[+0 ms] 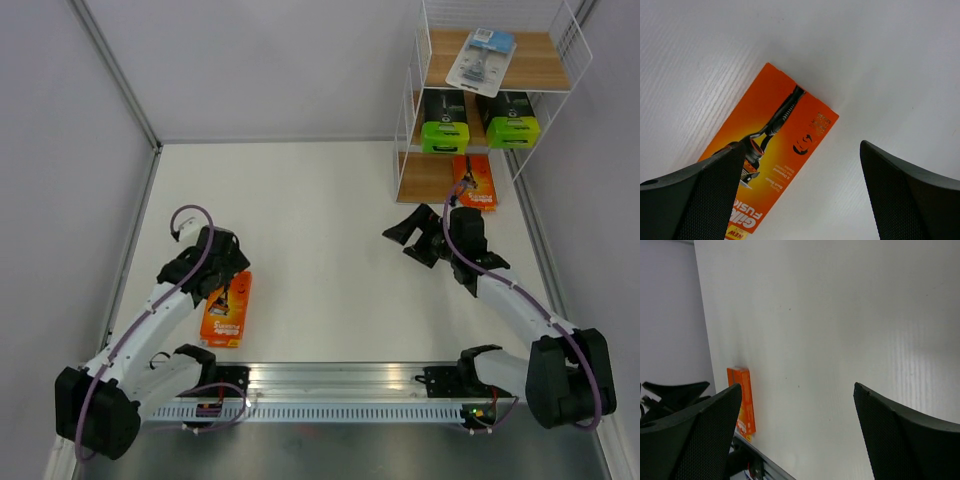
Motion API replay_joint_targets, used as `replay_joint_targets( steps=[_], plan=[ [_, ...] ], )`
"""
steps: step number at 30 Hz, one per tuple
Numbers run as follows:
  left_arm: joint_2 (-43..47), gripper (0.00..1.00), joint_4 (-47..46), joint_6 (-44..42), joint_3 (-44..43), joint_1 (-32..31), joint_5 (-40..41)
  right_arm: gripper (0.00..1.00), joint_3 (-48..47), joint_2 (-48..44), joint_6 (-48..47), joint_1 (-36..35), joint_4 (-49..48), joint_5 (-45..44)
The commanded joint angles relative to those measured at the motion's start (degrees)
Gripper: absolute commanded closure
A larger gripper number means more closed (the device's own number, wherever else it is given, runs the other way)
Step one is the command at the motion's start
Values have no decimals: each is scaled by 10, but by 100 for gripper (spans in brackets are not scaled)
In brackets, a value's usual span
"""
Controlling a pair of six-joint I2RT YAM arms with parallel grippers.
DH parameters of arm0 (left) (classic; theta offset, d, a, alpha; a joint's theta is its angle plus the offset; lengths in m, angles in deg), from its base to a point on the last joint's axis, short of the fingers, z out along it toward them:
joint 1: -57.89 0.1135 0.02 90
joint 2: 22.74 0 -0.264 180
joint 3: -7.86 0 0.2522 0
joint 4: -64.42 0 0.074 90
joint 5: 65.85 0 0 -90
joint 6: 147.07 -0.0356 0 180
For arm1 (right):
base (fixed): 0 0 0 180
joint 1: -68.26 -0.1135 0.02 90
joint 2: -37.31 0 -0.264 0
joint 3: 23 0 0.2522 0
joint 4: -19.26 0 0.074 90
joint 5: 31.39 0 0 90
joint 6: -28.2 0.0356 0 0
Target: Place and organize the shaving razors onto the shelf
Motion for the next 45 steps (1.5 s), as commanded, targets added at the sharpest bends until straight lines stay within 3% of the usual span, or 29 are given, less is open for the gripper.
replay_joint_targets(
  steps=[1, 5, 12, 17, 25, 29, 33, 38, 45],
  plan=[
    [10, 0, -46, -92, -1, 76, -92, 2, -19, -18, -10, -63, 5, -27],
    [20, 0, -96, -103, 57, 140, -171, 2, -29, 13, -12, -123, -17, -25],
    [22, 1, -111, -95, 112, 202, -177, 2, -52, 76, 7, -226, -49, -44],
    [5, 4, -167, -82, 147, 207, -254, 2, -66, 111, 12, -253, -58, -37],
    [28, 20, -245, -55, 197, 193, -336, 2, -68, 121, 12, -255, -53, -45],
    [2, 23, -264, -62, 179, 137, -322, 2, -70, 137, 4, -255, -46, -48],
    [-80, 26, -275, -56, 147, 39, -278, 2, -71, 146, -3, -255, -39, -44],
    [-177, 31, -303, 11, 96, -72, -234, 2, -73, 144, -21, -255, -7, -49],
    [-306, 42, -319, 119, 8, -180, -186, 2, -40, 105, -35, -241, 105, -62]
  ],
)
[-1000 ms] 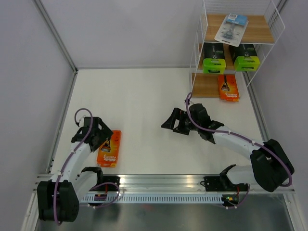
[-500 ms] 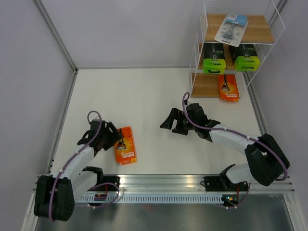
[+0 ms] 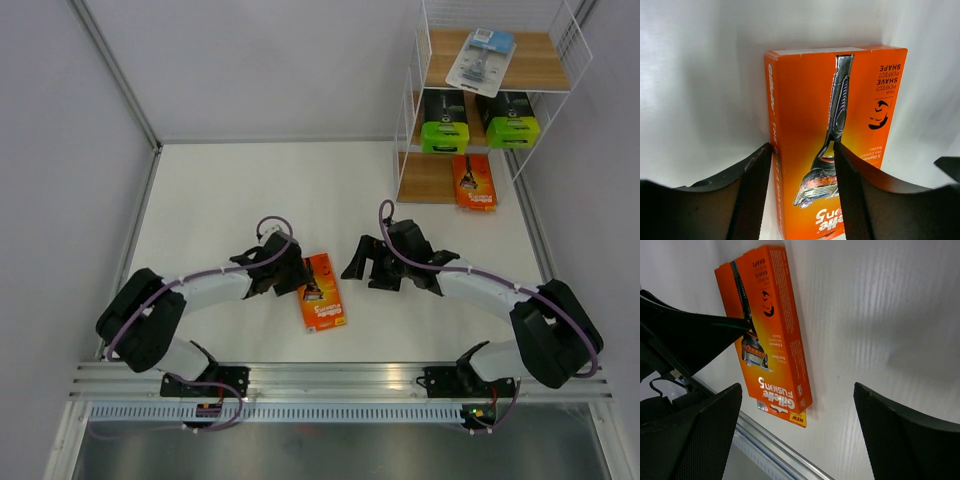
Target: Place and organize the shaving razors onto the shelf
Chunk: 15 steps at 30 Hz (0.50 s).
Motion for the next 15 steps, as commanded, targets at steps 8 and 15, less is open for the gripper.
replay_joint_targets(
  steps=[8, 15],
  plan=[
    [-141, 51, -36, 253, -105, -130, 71, 9, 115, -166, 29, 107, 118, 52],
    [-194, 56, -40, 362, -146, -167, 107, 15, 111, -242, 16, 111, 229, 3]
  ],
)
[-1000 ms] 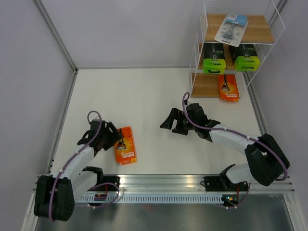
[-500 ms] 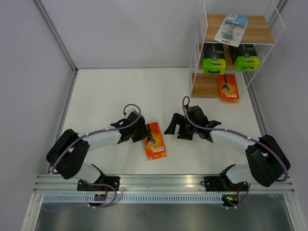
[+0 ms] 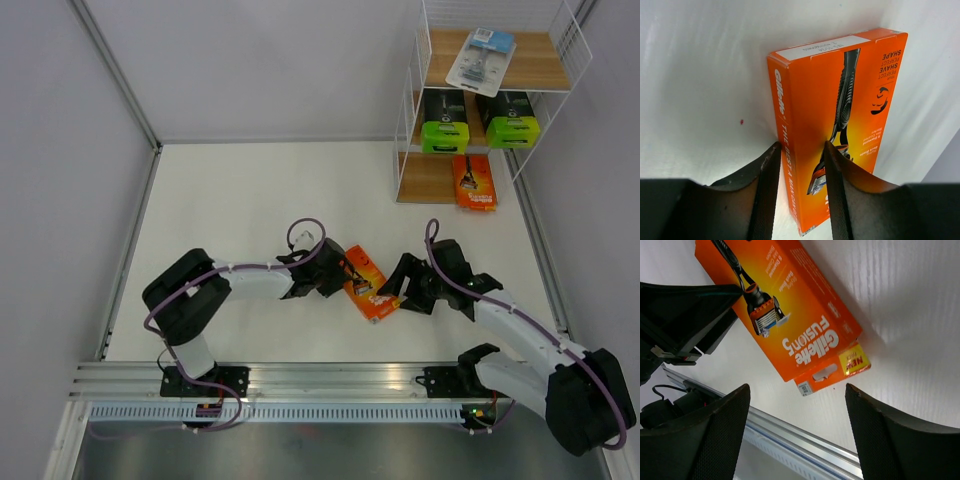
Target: Place and organize the shaving razors onto the shelf
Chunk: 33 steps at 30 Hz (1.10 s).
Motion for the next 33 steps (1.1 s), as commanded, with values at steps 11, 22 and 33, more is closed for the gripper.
replay_joint_targets(
  steps=[11, 22, 33],
  plan=[
    [-33, 57, 26, 114, -31, -28, 57, 29, 57, -55, -21, 64, 65, -5],
    [-29, 56, 31, 109, -31, -35, 56, 41, 107, -55, 8, 66, -90, 0],
    [-34, 56, 33, 106, -41, -36, 47, 51, 142, -19, 24, 67, -171, -6]
  ],
)
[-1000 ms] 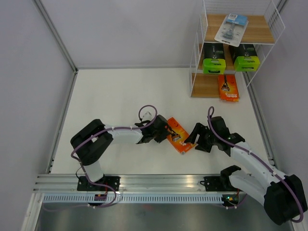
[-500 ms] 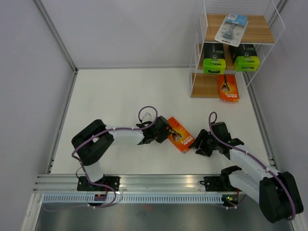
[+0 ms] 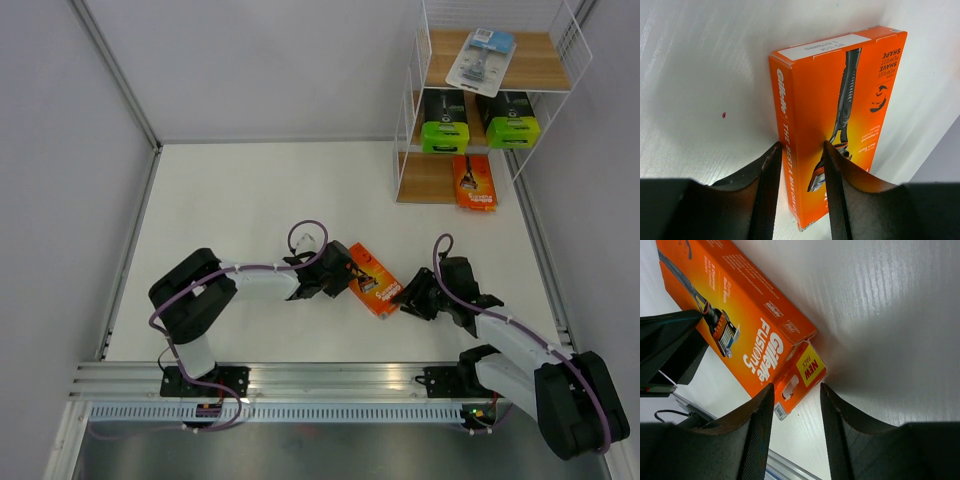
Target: Place and organize the shaving razors onto the shelf
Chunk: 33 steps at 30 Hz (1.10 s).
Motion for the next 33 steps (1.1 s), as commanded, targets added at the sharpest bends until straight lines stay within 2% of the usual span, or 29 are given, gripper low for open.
replay_joint_targets(
  steps=[1, 9, 12, 13, 16, 19, 24, 29, 33],
  plan=[
    [-11, 56, 25, 5, -16, -9, 4, 52, 16, 12, 12, 2, -55, -8],
    [-32, 56, 18, -20, -37, -14, -20, 61, 26, 23, 52, 2, -140, -6],
    [-38, 56, 17, -30, -48, -18, -26, 70, 23, 21, 60, 1, -153, -11],
    [-44, 56, 15, -38, -54, -19, -29, 78, 17, 20, 61, 2, -150, -16],
    [-47, 56, 11, -52, -61, -19, -38, 92, 5, 15, 57, 1, -136, -38],
    [-36, 55, 12, -61, -51, -19, -33, 100, -17, 8, 49, 4, -97, -61],
    [5, 54, 22, -86, -31, -14, -8, 100, -66, 0, 30, 30, -37, -78],
    [64, 48, 51, -176, -20, 12, -1, 100, -108, 9, 21, 84, -16, -83],
    [151, 44, 80, -220, 8, 47, 16, 99, -132, 19, 41, 124, -14, -93]
  ],
)
